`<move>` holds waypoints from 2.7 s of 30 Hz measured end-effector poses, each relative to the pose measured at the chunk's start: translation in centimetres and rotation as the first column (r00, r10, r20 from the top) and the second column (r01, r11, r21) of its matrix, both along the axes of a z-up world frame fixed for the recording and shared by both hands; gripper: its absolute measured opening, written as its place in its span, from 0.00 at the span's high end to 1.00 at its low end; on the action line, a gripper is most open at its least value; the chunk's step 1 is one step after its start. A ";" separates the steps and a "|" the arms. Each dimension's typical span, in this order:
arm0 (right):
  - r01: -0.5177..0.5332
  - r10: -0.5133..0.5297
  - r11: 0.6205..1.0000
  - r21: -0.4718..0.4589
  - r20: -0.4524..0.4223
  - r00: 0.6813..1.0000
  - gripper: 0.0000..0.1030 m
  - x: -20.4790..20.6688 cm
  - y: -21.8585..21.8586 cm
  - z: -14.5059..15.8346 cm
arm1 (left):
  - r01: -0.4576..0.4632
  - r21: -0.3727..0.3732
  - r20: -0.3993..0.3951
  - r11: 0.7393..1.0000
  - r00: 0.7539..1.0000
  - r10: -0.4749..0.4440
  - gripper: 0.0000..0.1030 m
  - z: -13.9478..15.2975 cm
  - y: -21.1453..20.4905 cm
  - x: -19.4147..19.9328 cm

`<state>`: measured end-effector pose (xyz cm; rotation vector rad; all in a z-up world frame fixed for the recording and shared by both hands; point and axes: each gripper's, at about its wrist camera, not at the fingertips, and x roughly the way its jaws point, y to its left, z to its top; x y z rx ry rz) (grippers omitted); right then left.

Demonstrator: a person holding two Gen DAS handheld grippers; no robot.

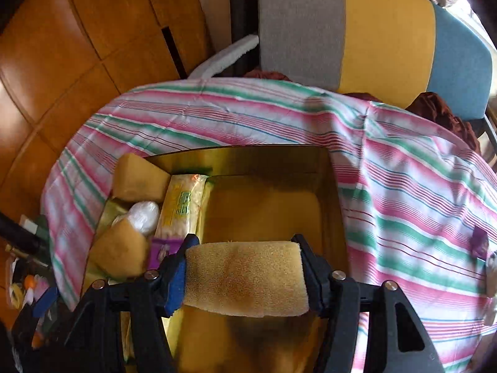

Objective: Organize objects
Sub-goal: 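Carry the yellow sponge into the gold tray and open the right tool, then move both tools back toward the remaining items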

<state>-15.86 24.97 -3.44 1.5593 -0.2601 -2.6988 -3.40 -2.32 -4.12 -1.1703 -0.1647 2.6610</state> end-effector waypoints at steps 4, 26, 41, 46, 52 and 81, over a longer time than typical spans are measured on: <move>0.034 -0.035 0.999 0.014 0.061 0.998 0.38 -4.3 -1.5 -2.8 | -0.014 0.016 0.009 1.000 1.000 0.014 0.23 -0.2 -0.6 -0.4; 0.038 -0.032 0.999 0.030 -0.169 0.985 0.16 6.5 3.7 2.4 | 0.002 -0.018 -0.025 1.000 1.000 -0.003 0.16 0.7 0.4 0.2; 0.253 -0.235 0.962 0.106 -0.155 0.960 0.16 18.5 16.6 2.4 | 0.233 -0.091 -0.104 0.968 0.965 -0.242 0.13 4.5 8.7 2.3; 0.371 -0.347 0.920 0.127 -0.180 0.921 0.16 21.8 22.3 3.1 | 0.317 -0.119 -0.115 0.941 0.937 -0.330 0.13 5.3 12.4 2.8; 0.620 -0.596 0.784 0.033 -0.241 0.766 0.16 26.8 30.1 2.7 | 0.436 -0.137 -0.111 0.889 0.885 -0.451 0.13 6.0 17.8 3.4; 0.820 -0.925 0.378 -0.429 -0.142 0.352 0.16 37.2 38.6 1.7 | 0.706 0.120 0.165 0.698 0.679 -0.716 0.40 0.8 48.0 -1.3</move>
